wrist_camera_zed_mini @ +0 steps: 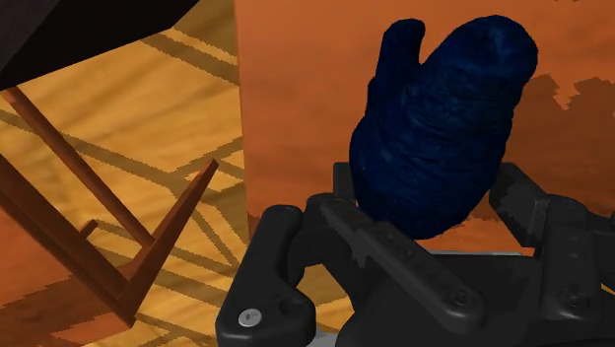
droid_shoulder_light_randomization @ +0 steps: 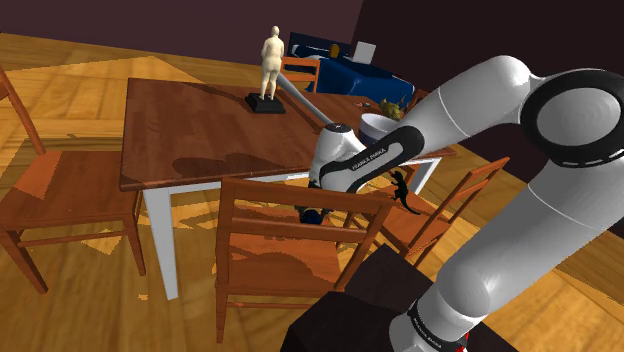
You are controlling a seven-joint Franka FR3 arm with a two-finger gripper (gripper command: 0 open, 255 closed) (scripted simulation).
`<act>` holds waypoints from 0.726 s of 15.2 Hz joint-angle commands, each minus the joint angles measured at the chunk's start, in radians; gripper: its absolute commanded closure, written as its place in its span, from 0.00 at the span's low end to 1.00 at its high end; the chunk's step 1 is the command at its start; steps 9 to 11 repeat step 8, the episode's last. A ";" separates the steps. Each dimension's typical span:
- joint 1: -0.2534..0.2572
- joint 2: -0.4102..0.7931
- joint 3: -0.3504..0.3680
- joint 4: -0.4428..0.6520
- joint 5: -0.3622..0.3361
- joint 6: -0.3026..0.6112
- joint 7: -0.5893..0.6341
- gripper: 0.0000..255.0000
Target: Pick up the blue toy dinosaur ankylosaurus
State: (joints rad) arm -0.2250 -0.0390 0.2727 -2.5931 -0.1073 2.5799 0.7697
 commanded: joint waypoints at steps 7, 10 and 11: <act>0.012 -0.097 -0.002 0.019 0.057 -0.110 -0.044 1.00; 0.012 -0.097 -0.002 0.019 0.057 -0.110 -0.044 1.00; 0.012 -0.097 -0.002 0.019 0.057 -0.110 -0.044 1.00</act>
